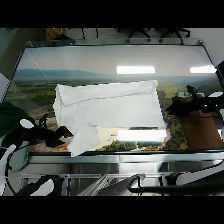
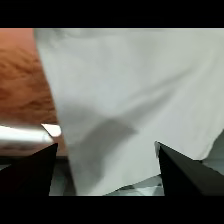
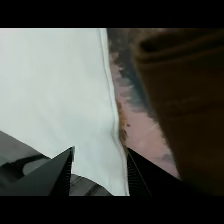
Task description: Fold the shirts.
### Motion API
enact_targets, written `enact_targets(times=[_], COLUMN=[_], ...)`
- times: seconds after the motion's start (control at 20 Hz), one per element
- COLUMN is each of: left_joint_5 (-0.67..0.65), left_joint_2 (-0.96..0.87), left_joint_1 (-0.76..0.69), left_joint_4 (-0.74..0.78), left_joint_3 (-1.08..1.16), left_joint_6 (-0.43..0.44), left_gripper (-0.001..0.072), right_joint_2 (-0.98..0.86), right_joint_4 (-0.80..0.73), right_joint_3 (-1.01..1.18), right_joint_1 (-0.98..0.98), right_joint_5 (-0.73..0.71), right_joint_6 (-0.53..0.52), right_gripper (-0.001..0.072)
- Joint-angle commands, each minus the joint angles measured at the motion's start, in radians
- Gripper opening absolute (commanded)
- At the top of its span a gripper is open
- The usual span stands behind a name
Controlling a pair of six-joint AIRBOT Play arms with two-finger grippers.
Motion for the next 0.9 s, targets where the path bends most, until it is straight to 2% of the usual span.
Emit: enact_targets(times=[0.0,0.05,0.1,0.15,0.2,0.25,0.35,0.45,0.5,0.55,0.6,0.65,0.7,0.75,0.85], left_joint_5=[0.201,0.229,0.231,0.214,0.181,0.143,0.081,0.046,0.032,0.011,-0.012,-0.043,-0.077,-0.114,-0.216], left_joint_2=[-0.004,-0.025,-0.046,-0.065,-0.076,-0.083,-0.081,-0.056,-0.040,-0.021,0.001,0.030,0.066,0.103,0.187], left_joint_1=[-0.053,-0.067,-0.077,-0.082,-0.081,-0.082,-0.081,-0.081,-0.081,-0.080,-0.074,-0.074,-0.074,-0.074,-0.074], left_joint_4=[-0.101,-0.106,-0.105,-0.105,-0.105,-0.102,-0.097,-0.083,-0.071,-0.068,-0.056,-0.032,-0.002,0.030,0.111], left_joint_3=[-0.100,-0.092,-0.069,-0.037,-0.003,0.033,0.097,0.146,0.163,0.180,0.196,0.214,0.227,0.235,0.241], left_joint_6=[0.029,0.029,0.029,0.031,0.053,0.071,0.074,0.073,0.072,0.072,0.072,0.069,0.062,0.048,0.018], left_gripper=[0.0699,0.0697,0.0540,0.0297,0.0137,0.0011,0.0015,0.0015,0.0015,0.0015,0.0015,0.0015,0.0015,0.0015,0.0015], right_joint_2=[0.003,-0.002,-0.008,-0.014,-0.023,-0.029,-0.043,-0.059,-0.064,-0.063,-0.058,-0.048,-0.034,-0.015,0.031], right_joint_4=[-0.005,-0.005,-0.005,-0.005,-0.005,-0.013,-0.046,-0.068,-0.067,-0.065,-0.053,-0.037,-0.037,-0.041,-0.078], right_joint_3=[-0.062,-0.064,-0.064,-0.064,-0.064,-0.064,-0.064,-0.065,-0.065,-0.065,-0.065,-0.065,-0.065,-0.065,-0.065], right_joint_1=[0.002,0.006,0.009,0.013,0.019,0.025,0.041,0.069,0.087,0.106,0.127,0.146,0.160,0.167,0.162], right_joint_5=[-0.053,-0.056,-0.056,-0.056,-0.055,-0.053,-0.041,0.000,0.026,0.047,0.070,0.089,0.100,0.106,0.106], right_joint_6=[-0.010,-0.010,-0.010,-0.010,-0.010,-0.010,-0.010,-0.010,-0.010,-0.010,-0.026,-0.033,-0.032,-0.022,0.043], right_gripper=[0.0511,0.0529,0.0525,0.0523,0.0522,0.0522,0.0515,0.0431,0.0431,0.0371,0.0180,0.0138,0.0059,0.0023,0.0022])
